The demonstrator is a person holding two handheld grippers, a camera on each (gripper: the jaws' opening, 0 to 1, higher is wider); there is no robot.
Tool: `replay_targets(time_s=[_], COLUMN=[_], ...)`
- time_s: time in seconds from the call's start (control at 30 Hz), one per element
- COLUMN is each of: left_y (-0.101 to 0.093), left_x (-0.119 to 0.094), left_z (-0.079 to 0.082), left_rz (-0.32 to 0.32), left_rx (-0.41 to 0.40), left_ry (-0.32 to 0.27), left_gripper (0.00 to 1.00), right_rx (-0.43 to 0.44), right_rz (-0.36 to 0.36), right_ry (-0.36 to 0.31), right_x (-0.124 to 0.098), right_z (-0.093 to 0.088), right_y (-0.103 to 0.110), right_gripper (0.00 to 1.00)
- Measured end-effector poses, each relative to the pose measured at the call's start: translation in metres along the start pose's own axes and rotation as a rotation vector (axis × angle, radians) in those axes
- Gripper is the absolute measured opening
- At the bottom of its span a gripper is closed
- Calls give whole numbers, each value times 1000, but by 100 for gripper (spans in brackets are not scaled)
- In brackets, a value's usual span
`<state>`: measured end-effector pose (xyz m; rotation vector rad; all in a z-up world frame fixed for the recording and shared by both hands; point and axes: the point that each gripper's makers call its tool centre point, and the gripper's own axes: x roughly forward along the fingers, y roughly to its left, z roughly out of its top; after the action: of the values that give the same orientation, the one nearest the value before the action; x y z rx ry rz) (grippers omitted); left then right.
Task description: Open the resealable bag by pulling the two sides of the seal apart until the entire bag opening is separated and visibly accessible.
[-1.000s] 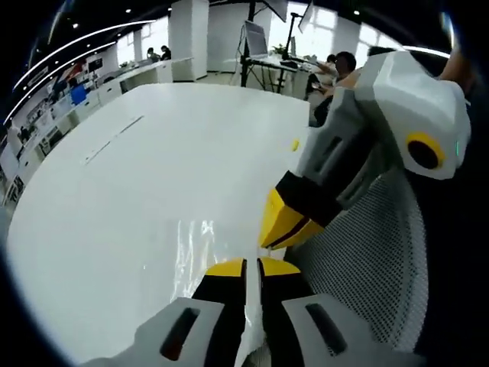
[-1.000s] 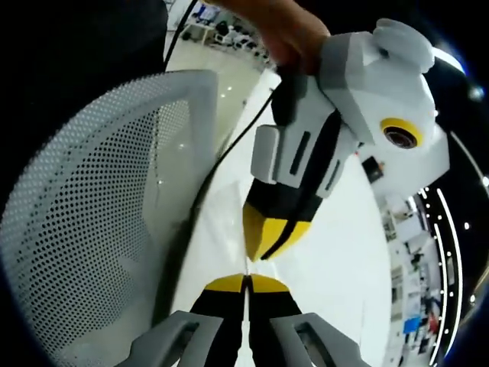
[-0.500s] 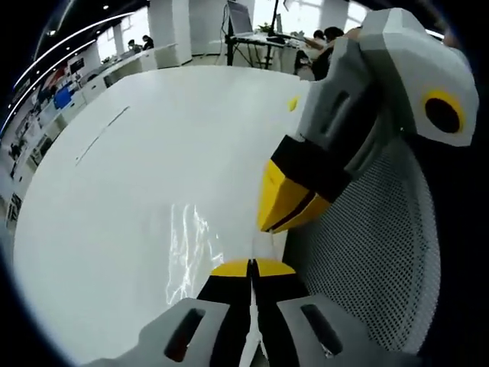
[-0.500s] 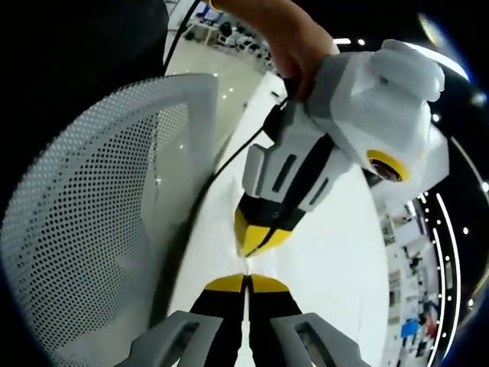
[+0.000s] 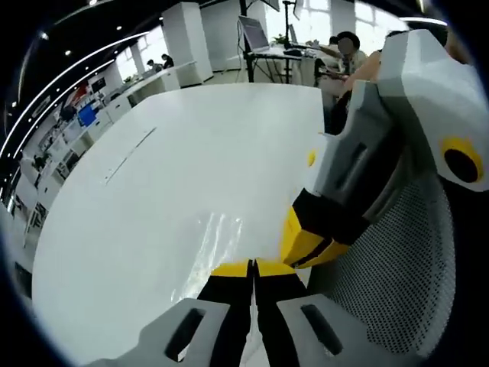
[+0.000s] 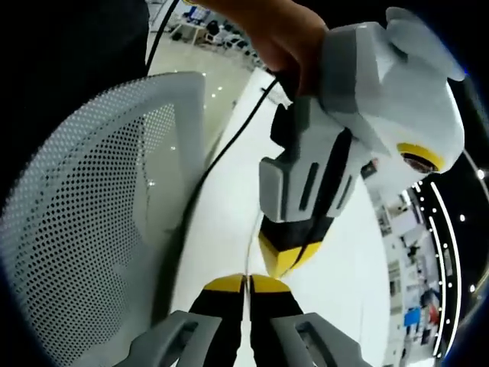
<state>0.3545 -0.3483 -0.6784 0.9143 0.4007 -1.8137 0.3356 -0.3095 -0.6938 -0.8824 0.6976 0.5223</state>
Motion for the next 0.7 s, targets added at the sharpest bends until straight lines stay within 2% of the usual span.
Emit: replay_targets(time_s=[0.03,0.27,0.4,0.63,0.7], left_y=[5,21,32,38,38], left_x=[-1,-10,-15,-22,-24], left_z=[5,23,35,53,58], left_rz=[27,120,190,254,253], left_rx=[30,37,90,157,180], left_ry=[-22,-95,-114,-159,-168], left_gripper=[0,0,0,0,0], right_rx=[14,32,56,62,69], right_rz=[-2,-14,-13,-13,-15], right_ry=[-4,31,26,41,41], right_x=[0,0,0,0,-1], right_z=[0,-8,-7,-12,-12], right_y=[0,-2,-3,-4,-5], right_gripper=[0,0,0,0,0])
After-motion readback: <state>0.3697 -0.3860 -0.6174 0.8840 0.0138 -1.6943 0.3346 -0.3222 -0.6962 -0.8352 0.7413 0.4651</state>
